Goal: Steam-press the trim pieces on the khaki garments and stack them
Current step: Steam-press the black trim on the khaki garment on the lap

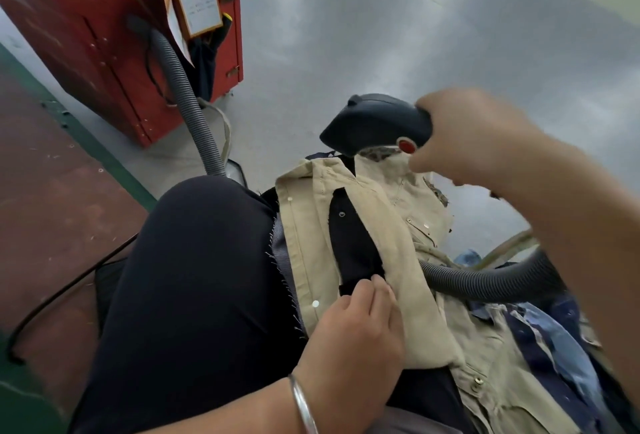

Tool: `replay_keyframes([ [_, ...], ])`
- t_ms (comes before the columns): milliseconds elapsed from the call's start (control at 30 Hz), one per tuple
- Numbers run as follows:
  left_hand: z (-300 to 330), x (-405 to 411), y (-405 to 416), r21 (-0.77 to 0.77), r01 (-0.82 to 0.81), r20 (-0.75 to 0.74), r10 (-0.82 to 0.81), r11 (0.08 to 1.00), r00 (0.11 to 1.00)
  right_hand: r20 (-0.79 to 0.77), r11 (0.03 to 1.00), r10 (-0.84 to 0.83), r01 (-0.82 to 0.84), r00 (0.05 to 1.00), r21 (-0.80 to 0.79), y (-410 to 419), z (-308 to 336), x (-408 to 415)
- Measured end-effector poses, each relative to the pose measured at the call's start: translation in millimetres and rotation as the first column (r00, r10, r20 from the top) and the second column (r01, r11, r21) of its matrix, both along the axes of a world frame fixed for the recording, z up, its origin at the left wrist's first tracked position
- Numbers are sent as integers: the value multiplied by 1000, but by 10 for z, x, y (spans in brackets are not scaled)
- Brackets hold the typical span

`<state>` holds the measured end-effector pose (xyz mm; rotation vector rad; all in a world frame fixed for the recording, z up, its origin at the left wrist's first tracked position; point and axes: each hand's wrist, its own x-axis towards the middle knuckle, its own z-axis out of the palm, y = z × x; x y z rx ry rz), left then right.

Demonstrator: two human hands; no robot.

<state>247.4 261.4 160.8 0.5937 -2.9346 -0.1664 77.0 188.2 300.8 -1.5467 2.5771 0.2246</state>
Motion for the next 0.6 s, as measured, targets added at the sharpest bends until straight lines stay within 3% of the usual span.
replay_keyframes([
  [100, 20, 28, 29, -60, -27, 45, 30, 998, 999, -63, 999, 26, -24, 998, 25, 355, 191, 165],
  [200, 20, 12, 51, -106, -59, 46, 64, 993, 997, -170, 986, 69, -42, 983, 159, 598, 119, 349],
  [300, 39, 5, 61, -61, -48, 34, 50, 997, 998, -219, 962, 136, -75, 966, 263, 645, -39, 454],
  [467, 28, -12, 47, 21, 14, 50, -15, 1000, 999, -189, 964, 194, -151, 963, 221, 305, -153, 570],
  [600, 46, 14, 28, 5, 8, 51, -8, 1000, 999, -135, 982, 122, -100, 983, 159, -144, -242, 495],
])
